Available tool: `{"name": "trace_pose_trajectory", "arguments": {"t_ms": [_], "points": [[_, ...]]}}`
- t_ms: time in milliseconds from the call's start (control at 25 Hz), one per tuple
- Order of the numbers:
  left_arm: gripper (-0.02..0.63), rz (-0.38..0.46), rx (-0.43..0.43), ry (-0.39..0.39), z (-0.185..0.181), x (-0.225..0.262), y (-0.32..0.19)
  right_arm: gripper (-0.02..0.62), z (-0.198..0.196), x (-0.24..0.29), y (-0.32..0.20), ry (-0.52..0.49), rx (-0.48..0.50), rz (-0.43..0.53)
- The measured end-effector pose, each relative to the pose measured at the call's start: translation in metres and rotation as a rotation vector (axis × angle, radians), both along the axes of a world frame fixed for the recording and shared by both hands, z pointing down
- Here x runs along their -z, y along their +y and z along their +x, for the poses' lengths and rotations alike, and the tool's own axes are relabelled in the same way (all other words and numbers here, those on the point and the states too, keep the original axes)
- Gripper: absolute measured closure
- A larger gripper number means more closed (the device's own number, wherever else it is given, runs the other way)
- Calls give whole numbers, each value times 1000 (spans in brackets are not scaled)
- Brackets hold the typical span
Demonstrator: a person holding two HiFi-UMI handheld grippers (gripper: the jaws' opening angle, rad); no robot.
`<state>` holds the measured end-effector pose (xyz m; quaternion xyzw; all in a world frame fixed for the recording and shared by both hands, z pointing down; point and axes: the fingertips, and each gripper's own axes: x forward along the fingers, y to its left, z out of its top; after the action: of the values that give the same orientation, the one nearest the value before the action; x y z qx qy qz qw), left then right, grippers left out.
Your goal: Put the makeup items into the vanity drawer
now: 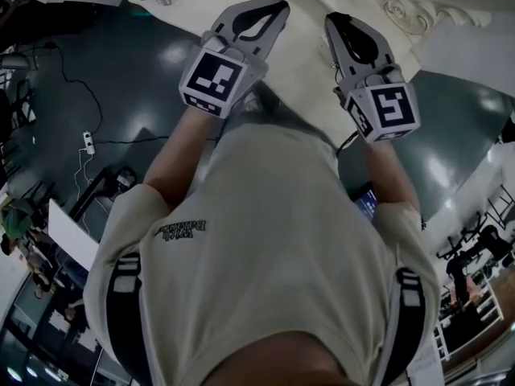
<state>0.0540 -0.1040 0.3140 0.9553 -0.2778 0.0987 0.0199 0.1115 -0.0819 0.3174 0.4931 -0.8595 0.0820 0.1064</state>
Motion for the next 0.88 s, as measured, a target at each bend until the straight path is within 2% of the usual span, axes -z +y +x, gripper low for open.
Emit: {"name": "trace_pose_trajectory", "arguments": {"t_ms": [200,400,520,640,880], "points": [[592,65,29,25,-22,42,18,571,-20,37,22,-42,45,45],[592,147,44,35,-33,78,40,589,-39,82,46,-43,86,166],[592,154,74,63,-41,86,49,589,-46,93,55,-33,107,207],[592,163,101,86,-49,86,58,589,-51,88,61,-33,124,202],[592,132,131,84,-64,68,66,591,-61,77,61,-48,143,197]]}}
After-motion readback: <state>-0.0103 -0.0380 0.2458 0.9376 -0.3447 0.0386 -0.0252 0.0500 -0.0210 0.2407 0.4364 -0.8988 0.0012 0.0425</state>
